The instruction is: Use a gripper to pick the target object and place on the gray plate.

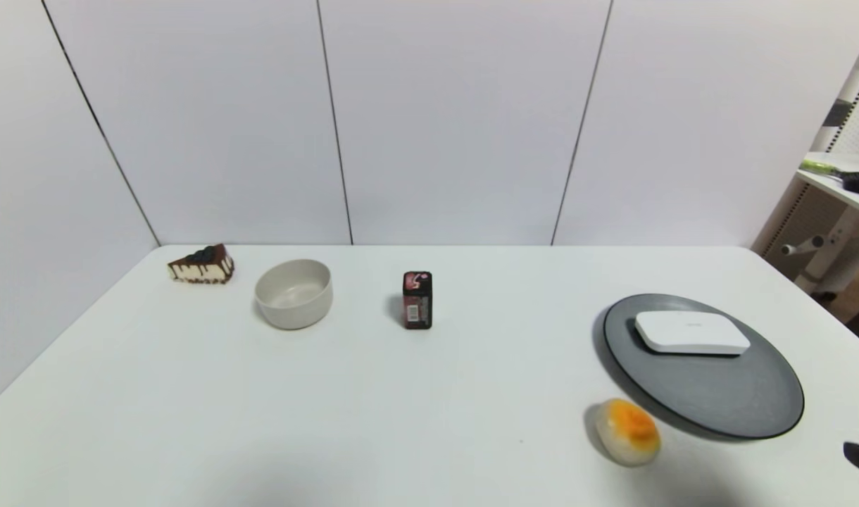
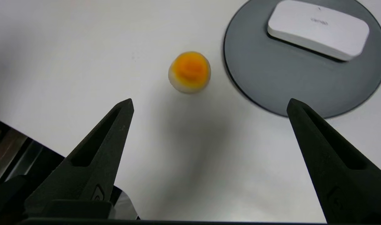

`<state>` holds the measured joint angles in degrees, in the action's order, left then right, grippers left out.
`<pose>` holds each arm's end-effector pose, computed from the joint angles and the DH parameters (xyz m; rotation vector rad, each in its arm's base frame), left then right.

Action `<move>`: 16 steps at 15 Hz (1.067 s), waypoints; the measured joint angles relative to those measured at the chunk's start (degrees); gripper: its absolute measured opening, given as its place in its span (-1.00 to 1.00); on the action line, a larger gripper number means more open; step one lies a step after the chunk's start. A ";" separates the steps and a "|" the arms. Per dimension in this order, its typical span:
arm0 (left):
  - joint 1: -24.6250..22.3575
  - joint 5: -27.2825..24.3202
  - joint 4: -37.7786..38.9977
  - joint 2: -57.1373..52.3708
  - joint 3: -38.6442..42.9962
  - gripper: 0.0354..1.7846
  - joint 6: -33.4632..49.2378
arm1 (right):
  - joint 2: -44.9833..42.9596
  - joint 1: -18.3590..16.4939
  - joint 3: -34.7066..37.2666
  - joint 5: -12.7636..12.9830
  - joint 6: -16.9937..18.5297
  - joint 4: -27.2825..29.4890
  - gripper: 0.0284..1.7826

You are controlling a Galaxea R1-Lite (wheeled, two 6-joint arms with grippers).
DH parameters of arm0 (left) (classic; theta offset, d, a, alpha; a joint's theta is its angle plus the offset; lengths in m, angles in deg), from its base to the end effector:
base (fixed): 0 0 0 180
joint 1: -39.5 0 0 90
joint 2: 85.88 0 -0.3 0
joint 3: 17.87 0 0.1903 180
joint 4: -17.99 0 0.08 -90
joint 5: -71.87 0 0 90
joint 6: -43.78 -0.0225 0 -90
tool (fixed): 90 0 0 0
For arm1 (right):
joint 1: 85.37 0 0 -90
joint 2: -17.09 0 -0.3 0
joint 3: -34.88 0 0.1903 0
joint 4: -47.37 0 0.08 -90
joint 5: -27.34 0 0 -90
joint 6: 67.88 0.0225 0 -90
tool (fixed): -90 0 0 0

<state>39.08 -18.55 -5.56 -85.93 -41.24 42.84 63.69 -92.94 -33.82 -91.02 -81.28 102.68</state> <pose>-0.0229 -0.0003 0.0751 0.0164 0.0023 0.0000 0.0546 0.0035 0.2349 -0.0457 0.5087 0.4143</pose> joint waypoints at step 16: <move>0.00 -0.02 0.00 0.00 0.00 0.89 0.00 | -45.68 7.36 45.09 29.29 10.35 -33.94 0.90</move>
<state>39.08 -18.57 -5.56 -85.93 -41.24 42.84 18.01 -85.57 11.27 -61.72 -70.93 68.74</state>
